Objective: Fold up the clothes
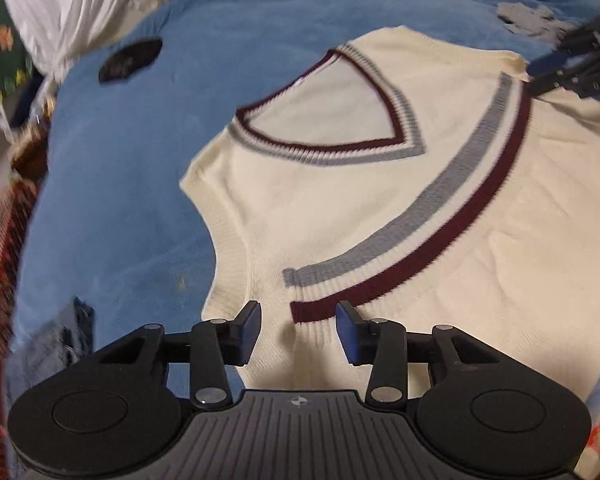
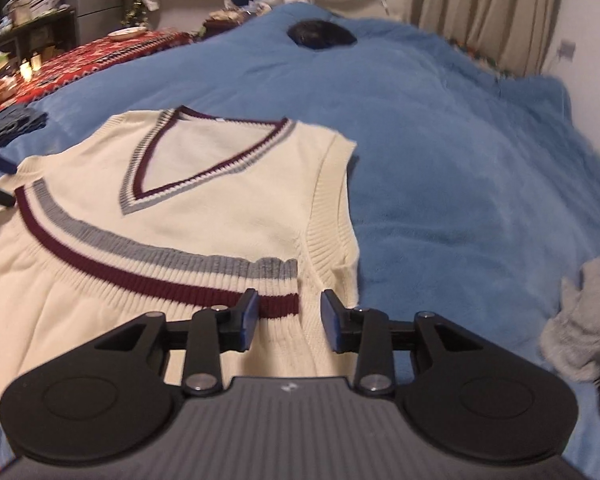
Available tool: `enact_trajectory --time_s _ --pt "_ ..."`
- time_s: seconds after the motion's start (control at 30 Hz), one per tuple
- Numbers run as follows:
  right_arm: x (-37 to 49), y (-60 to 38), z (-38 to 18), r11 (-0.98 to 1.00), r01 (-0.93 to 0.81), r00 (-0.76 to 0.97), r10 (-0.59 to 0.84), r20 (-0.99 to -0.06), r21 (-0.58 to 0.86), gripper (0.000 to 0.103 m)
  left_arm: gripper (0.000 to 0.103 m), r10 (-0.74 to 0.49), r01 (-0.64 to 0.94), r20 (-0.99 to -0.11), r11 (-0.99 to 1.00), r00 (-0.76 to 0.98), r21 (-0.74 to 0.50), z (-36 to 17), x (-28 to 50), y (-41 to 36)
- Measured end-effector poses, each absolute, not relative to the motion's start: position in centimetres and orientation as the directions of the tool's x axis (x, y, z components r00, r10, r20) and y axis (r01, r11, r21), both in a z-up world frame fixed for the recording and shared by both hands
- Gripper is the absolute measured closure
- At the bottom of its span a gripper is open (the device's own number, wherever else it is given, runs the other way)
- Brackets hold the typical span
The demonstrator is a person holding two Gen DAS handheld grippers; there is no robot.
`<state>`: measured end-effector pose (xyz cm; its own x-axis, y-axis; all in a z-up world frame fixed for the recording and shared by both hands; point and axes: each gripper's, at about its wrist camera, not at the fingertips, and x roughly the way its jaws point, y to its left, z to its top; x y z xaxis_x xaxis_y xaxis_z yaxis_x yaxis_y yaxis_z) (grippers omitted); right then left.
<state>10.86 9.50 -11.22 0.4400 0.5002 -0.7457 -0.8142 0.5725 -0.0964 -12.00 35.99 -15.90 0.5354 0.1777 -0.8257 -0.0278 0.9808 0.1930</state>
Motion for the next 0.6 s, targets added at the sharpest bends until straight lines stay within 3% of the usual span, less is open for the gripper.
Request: enact_trajectory --time_s 0.03,0.1,0.17,0.37,0.5,0.6 --pt "11.3 9.8 -11.5 0.579 -0.811 0.426 0.493 -0.759 -0.080 0.070 0.063 0.156 -0.034 -0.836 0.986 0.525 0.162 -16.0 -11.9 36.4" --pt "11.6 10.0 -11.8 0.590 -0.805 0.414 0.488 -0.769 -0.059 0.087 0.072 0.118 -0.044 -0.851 0.993 0.511 0.110 -16.2 -11.7 37.1" --pt "11.4 9.9 -11.8 0.595 -0.802 0.420 0.493 -0.762 -0.056 0.094 0.095 0.114 -0.040 -0.843 0.993 0.526 0.110 -16.2 -11.9 36.9" --pt "10.4 9.5 -11.2 0.623 -0.778 0.480 0.506 -0.717 -0.081 0.097 0.095 0.178 -0.040 -0.760 0.980 0.625 0.197 -14.9 -13.5 35.6" --pt "10.9 9.6 -12.7 0.646 -0.759 0.486 0.476 -0.733 -0.083 0.096 0.095 0.253 -0.075 -0.760 0.962 0.598 0.261 -16.7 -13.4 35.8" --pt "10.7 9.7 -12.8 0.643 -0.761 0.489 0.475 -0.731 -0.091 0.093 0.087 0.303 -0.069 -0.757 0.943 0.578 0.325 -18.0 -13.5 35.2"
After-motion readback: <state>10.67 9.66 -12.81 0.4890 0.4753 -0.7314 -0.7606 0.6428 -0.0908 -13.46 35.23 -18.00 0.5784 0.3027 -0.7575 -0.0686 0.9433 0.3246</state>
